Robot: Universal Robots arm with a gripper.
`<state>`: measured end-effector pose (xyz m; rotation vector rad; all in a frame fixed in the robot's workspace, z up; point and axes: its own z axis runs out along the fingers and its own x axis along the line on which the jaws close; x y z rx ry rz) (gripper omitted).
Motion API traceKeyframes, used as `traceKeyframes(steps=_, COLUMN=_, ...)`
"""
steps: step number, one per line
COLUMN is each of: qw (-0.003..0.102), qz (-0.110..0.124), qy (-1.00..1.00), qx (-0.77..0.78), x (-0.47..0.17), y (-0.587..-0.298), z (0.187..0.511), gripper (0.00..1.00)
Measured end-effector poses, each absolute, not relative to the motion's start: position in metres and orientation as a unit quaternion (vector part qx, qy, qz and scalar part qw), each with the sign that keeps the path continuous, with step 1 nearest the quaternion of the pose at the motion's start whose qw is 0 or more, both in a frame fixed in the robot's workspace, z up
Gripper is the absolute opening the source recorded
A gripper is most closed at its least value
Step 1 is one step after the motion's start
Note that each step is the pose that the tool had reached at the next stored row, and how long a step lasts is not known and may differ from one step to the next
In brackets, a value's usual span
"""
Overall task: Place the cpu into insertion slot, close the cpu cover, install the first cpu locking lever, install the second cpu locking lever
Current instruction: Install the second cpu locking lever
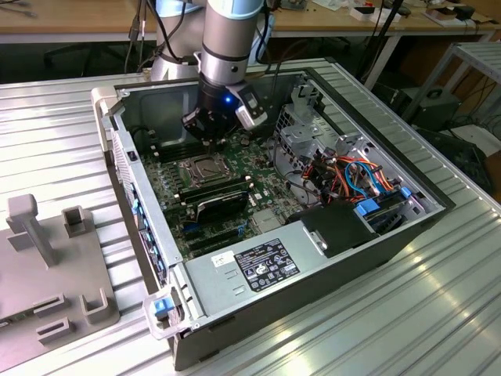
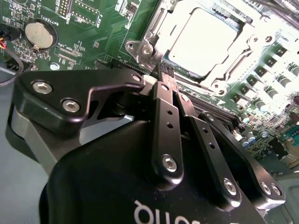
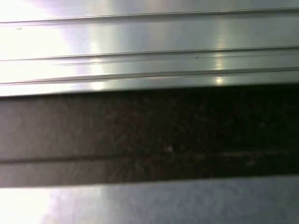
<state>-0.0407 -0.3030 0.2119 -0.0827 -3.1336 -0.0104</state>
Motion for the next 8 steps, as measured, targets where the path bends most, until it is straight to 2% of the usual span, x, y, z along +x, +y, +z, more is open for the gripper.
traceKeyframes(steps=8, qw=0.003, qz=-0.003, qy=-1.0, qx=-0.026, x=-0.0407, y=-0.3033, z=0.2119, gripper=0.11)
